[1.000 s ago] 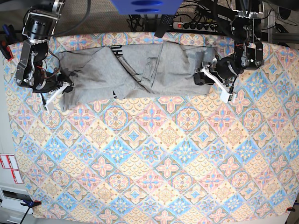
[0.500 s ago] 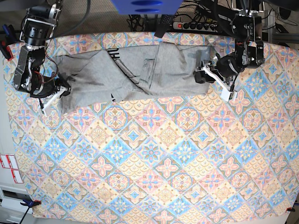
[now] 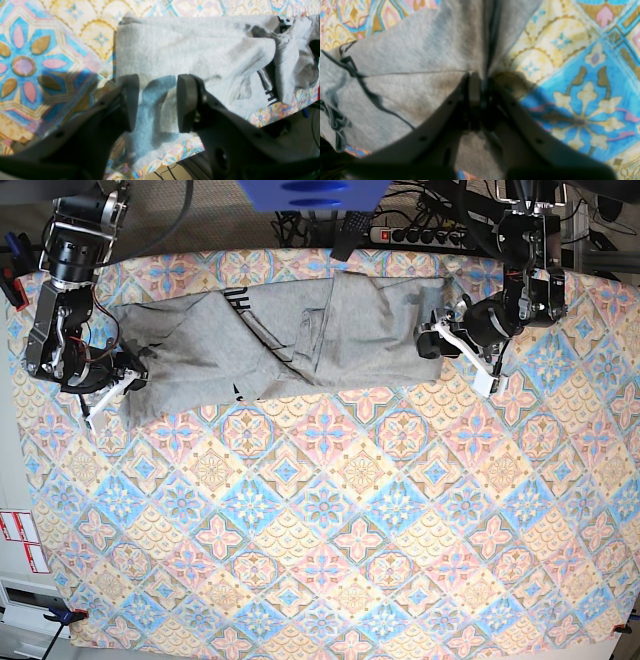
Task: Fold the T-shirt properly
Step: 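Release with the left gripper and regrasp the strip end with the right gripper, then lift the strip end with the right gripper and fold it over the middle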
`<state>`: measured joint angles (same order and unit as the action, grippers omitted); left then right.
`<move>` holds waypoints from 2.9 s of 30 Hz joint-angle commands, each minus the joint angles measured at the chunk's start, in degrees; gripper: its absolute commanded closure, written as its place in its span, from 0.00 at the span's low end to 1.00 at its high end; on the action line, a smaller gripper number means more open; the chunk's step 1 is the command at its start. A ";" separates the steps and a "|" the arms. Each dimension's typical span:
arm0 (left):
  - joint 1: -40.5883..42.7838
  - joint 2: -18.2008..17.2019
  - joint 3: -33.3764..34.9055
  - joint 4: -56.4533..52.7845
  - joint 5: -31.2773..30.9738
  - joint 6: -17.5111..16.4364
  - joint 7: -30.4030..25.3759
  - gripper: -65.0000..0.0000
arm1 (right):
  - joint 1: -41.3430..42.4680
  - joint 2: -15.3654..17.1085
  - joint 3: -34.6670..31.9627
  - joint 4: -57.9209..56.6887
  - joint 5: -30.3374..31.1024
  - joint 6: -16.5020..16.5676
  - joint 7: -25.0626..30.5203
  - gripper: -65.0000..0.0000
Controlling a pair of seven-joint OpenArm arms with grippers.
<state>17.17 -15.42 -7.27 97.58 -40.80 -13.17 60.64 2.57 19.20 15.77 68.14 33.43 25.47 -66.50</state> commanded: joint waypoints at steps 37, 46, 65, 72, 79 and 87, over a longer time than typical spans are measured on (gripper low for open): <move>-0.07 -0.10 -16.78 1.19 -0.83 -0.33 -0.55 0.64 | -0.94 1.15 0.45 6.63 0.72 0.33 0.52 1.00; 0.72 2.10 -21.08 1.19 -0.83 -0.59 -0.55 0.64 | -7.89 0.89 -0.17 22.54 0.90 0.33 0.17 1.00; 1.86 2.10 -20.82 1.10 -0.74 -0.59 -0.55 0.64 | -15.80 -6.76 -21.62 39.16 0.99 0.33 0.61 1.00; 2.22 2.19 -20.73 1.10 -0.65 -0.59 -0.82 0.64 | -15.54 -9.57 -29.70 40.30 0.90 0.33 0.61 1.00; 2.22 2.19 -20.73 0.84 -0.30 -0.59 -0.82 0.64 | -9.47 -9.40 -37.26 40.30 0.90 0.42 0.26 1.00; 2.22 2.19 -20.73 0.84 -0.13 -0.50 -0.64 0.64 | -2.52 -9.40 -46.32 39.86 0.72 2.17 0.17 0.99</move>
<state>19.66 -12.56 -27.73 97.62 -40.38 -13.52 60.66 -0.99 9.82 -30.72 107.18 33.19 27.64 -67.59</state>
